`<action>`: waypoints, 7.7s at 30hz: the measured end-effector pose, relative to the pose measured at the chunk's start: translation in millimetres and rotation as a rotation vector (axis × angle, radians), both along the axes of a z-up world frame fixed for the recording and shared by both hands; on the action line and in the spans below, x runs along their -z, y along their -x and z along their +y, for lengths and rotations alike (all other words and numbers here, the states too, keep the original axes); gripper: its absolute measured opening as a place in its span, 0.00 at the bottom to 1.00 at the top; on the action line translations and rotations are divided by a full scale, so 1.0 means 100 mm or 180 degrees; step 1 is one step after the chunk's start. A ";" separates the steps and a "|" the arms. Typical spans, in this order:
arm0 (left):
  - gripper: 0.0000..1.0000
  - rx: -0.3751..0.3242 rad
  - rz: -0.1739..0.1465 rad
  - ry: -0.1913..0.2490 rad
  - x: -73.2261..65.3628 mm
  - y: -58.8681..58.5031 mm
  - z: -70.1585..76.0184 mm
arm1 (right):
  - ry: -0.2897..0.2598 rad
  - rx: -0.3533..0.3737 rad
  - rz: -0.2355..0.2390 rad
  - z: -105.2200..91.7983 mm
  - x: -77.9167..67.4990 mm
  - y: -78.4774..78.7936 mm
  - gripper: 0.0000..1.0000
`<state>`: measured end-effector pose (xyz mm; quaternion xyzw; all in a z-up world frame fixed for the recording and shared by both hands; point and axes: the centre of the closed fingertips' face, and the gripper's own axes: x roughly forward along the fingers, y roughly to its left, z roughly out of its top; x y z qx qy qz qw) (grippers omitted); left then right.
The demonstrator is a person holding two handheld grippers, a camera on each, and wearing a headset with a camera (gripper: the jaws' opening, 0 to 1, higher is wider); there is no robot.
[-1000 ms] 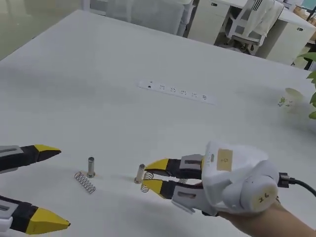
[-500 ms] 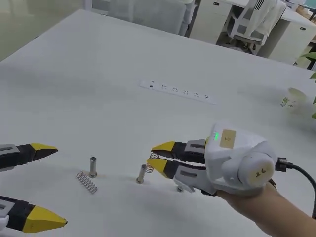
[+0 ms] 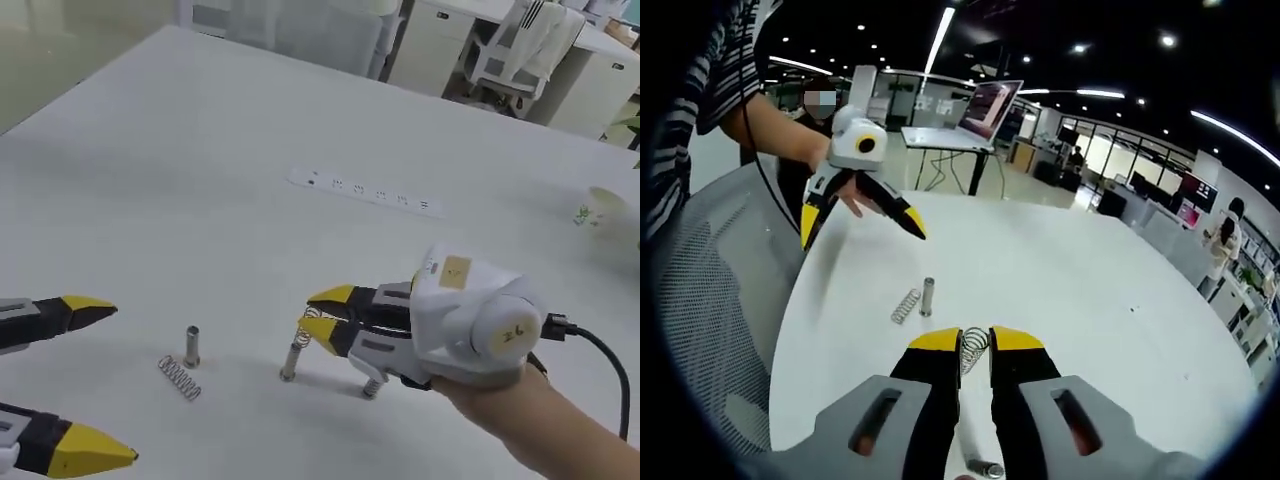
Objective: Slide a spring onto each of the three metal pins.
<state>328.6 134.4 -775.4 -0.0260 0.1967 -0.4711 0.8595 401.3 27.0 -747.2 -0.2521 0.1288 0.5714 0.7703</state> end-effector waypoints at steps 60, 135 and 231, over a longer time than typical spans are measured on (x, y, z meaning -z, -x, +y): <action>0.96 -0.0072 0.0036 0.0066 -0.01 -0.04 -0.02 | 0.0489 -0.0030 0.0296 0.02 0.69 0.05 0.09; 0.92 -0.0191 0.0043 0.0033 -0.01 -0.03 0.06 | 0.0118 -0.0279 0.0619 0.48 0.42 0.65 0.13; 0.73 0.0236 0.0351 0.0081 0.07 0.22 -0.16 | 0.0737 -0.0502 0.0500 0.14 0.74 0.75 0.08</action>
